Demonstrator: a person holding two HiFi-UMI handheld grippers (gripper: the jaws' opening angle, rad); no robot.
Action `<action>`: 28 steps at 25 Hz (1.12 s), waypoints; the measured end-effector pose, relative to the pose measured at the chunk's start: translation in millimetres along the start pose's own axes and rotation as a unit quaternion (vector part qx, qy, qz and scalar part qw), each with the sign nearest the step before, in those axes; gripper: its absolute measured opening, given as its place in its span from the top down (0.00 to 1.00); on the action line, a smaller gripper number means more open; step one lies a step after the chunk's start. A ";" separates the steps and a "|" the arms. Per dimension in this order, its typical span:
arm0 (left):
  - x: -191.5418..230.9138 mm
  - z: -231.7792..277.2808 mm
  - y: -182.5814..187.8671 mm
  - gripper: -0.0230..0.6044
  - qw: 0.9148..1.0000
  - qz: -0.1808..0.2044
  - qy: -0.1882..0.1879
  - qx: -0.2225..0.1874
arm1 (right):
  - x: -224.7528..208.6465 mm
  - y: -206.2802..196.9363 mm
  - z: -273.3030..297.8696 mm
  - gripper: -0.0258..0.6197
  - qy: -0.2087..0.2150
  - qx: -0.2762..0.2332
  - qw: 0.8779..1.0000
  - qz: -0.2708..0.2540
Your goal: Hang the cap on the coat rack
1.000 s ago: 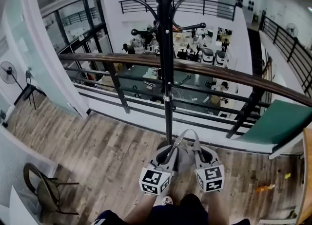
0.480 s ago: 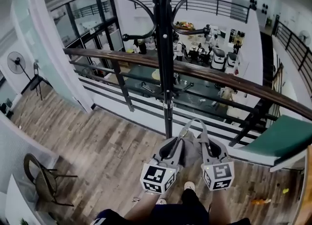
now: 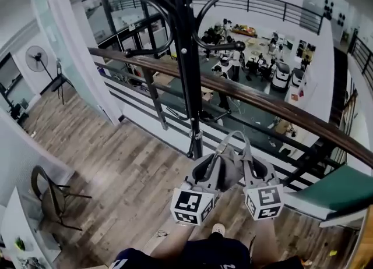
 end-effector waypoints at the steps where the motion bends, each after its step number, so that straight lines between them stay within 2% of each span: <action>1: -0.3 6.7 -0.4 0.89 1.000 0.001 0.008 -0.002 | -6.4 -0.4 4.9 0.91 0.007 0.000 1.000 -0.002; 10: 7.6 53.4 -7.0 0.89 0.996 0.016 0.081 -0.016 | -47.8 -3.9 52.8 0.91 0.070 0.002 0.997 -0.020; 16: 19.6 74.1 -16.7 0.89 0.992 0.025 0.121 -0.009 | -58.1 -14.8 81.8 0.91 0.090 0.016 0.996 -0.019; 28: 42.3 105.4 -33.4 0.89 0.989 0.006 0.150 0.004 | -72.7 -33.6 135.6 0.91 0.102 0.055 0.993 -0.021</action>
Point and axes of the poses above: the fingertips, and each gripper's own axes: z forward along the fingers, x to its left, y out of its top, the point moved 2 cm from there along -z, backward along the fingers, and after that the axes turned 4 degrees about -x, right-handed, at the moved point
